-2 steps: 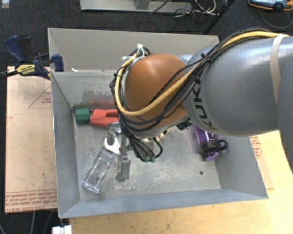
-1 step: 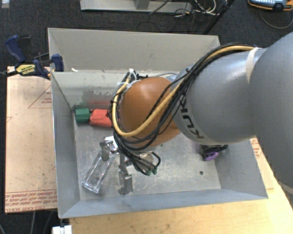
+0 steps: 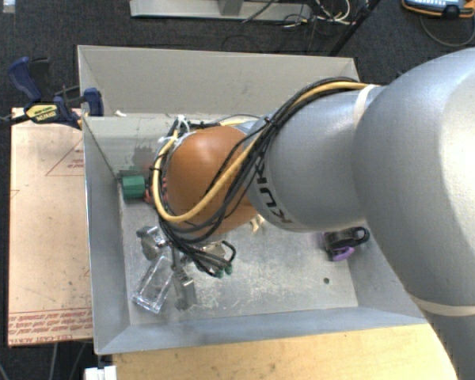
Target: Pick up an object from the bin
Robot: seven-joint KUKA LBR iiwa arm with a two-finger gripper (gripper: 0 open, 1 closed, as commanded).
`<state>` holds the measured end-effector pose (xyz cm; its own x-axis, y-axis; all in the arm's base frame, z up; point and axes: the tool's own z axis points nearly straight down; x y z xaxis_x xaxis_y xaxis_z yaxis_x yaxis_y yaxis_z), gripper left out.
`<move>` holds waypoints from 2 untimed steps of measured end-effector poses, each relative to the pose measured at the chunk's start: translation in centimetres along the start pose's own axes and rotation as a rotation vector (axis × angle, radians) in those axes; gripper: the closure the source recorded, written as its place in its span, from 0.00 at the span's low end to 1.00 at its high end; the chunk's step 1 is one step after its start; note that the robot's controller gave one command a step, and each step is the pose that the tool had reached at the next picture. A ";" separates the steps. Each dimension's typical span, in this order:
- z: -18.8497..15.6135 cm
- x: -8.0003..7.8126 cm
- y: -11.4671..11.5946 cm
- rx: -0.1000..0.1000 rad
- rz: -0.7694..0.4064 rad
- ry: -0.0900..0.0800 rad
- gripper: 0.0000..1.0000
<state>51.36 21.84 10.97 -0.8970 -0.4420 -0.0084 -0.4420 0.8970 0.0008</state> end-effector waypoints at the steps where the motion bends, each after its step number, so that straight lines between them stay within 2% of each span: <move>1: 3.1 -2.5 -0.2 -0.001 0.022 0.000 0.00; 2: 4.2 -2.5 -0.6 0.000 0.043 0.000 0.00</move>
Offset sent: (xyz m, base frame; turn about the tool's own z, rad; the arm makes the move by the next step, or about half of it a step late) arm 0.0077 0.0035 -0.0397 0.0649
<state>53.86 22.45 6.78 -0.9153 -0.4026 -0.0086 -0.4027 0.9153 0.0016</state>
